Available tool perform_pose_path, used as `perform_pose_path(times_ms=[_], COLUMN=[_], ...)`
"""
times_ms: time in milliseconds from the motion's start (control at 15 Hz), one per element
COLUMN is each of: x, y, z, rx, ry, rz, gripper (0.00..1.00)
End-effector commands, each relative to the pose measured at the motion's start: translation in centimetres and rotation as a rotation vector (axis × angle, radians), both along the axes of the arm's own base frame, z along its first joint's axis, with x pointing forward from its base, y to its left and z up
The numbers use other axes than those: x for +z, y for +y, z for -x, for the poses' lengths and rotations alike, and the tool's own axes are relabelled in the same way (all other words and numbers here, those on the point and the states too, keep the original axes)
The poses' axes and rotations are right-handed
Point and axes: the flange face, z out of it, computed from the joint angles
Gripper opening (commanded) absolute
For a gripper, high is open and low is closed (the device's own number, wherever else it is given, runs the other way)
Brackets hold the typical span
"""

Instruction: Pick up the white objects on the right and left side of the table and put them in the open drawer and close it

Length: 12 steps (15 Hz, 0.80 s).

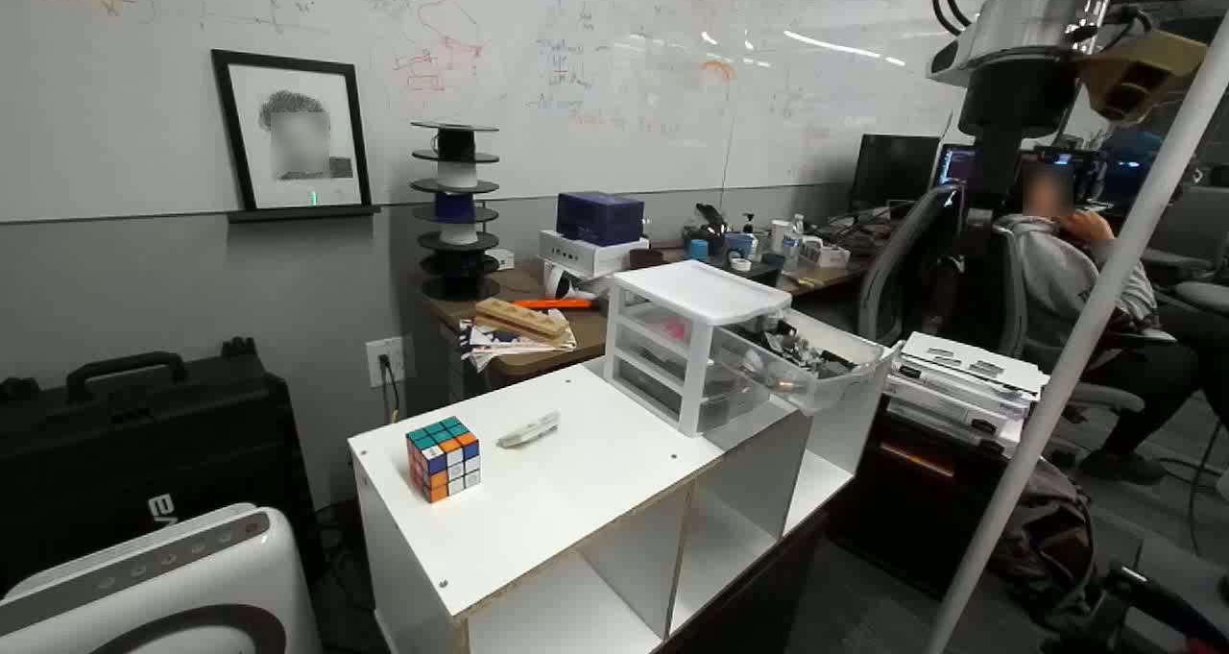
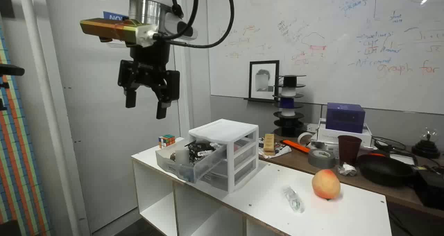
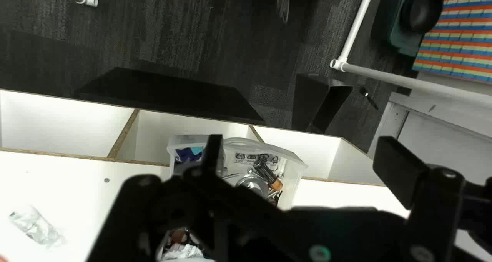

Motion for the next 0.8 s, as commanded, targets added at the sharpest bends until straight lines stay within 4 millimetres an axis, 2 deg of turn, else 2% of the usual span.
perform_pose_path(times_ms=[0, 533, 733], x=[0.2, 0.6, 1.6], y=[0.0, -0.1, -1.5], z=[-0.1, -0.2, -2.0], rx=[0.0, -0.001, 0.093], ry=[-0.003, -0.011, -0.001], rz=[0.0, 0.001, 0.038], gripper=[1.0, 1.0, 1.0])
